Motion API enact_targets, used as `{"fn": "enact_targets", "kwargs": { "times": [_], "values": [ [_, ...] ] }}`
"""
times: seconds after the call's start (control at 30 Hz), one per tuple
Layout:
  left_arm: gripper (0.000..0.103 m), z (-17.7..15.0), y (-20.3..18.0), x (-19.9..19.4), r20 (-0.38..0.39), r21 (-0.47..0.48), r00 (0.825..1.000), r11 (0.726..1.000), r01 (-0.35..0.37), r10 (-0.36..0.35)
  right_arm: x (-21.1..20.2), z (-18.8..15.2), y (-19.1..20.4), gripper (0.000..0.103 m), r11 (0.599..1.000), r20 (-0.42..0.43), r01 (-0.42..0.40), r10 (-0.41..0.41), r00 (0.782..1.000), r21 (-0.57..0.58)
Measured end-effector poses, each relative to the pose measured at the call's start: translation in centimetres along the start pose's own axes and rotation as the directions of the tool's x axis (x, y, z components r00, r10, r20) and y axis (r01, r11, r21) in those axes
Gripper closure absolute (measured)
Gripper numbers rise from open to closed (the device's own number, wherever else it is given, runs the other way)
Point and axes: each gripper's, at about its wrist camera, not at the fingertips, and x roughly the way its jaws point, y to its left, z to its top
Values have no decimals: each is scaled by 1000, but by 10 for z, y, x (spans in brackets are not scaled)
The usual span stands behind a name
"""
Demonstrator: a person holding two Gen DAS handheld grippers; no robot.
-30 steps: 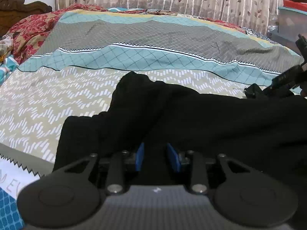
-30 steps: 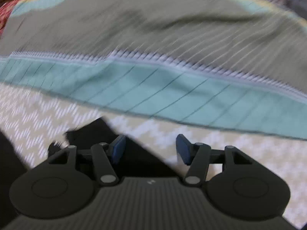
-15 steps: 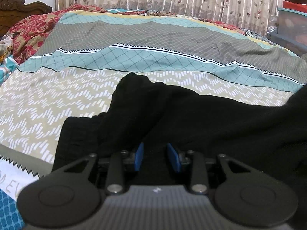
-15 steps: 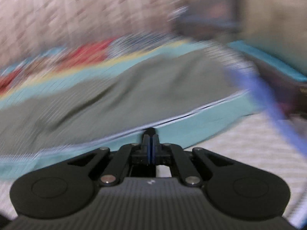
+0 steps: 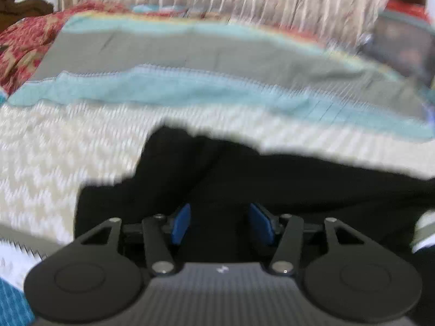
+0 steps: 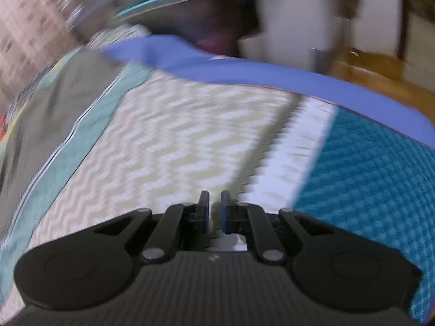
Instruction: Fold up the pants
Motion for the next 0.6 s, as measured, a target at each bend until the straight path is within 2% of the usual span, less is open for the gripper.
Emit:
{"fn": "enact_targets", "kwargs": {
  "times": [0.07,0.1,0.13,0.17,0.23,0.33,0.37,0.43,0.47,0.5,0.53,0.57,0.6],
  "values": [
    [38,21,0,-13,77,51,996,997,-53,49,-5,7,-4,90,999,52,15,-13,999,-40],
    [28,31,0,-13,95,70,993,994,-81,74,-9,10,1,90,997,62,7,-2,998,-78],
    [21,43,1,-9,108,94,989,989,-113,103,-9,13,9,86,992,61,-17,25,998,-125],
    [12,53,1,-2,114,124,985,982,-146,132,-7,17,20,67,983,44,-52,60,997,-174],
    [7,65,-2,16,106,194,981,964,-183,165,1,19,45,39,960,-7,-107,109,994,-257],
    [6,70,-7,58,8,261,980,946,-192,197,18,10,74,38,922,-45,-127,118,992,-367],
    [9,68,-9,70,-24,266,978,944,-194,207,30,7,82,38,911,-91,-138,111,990,-388],
    [24,62,-14,86,-79,266,976,948,-176,204,47,0,88,40,900,-183,-123,50,982,-417],
    [45,56,-17,90,-106,257,975,953,-162,195,55,-7,88,41,893,-224,-115,16,974,-434],
    [63,53,-18,91,-121,248,976,957,-148,183,56,-13,86,43,888,-225,-111,9,974,-447],
    [70,47,-19,90,-130,244,976,960,-137,172,49,-19,84,54,876,-196,-107,14,981,-470],
    [83,42,-24,89,-129,257,976,957,-137,174,42,-23,83,79,865,-184,-113,25,983,-488],
    [86,38,-28,86,-114,281,976,948,-147,186,32,-25,81,98,861,-177,-140,59,982,-489]
  ]
}}
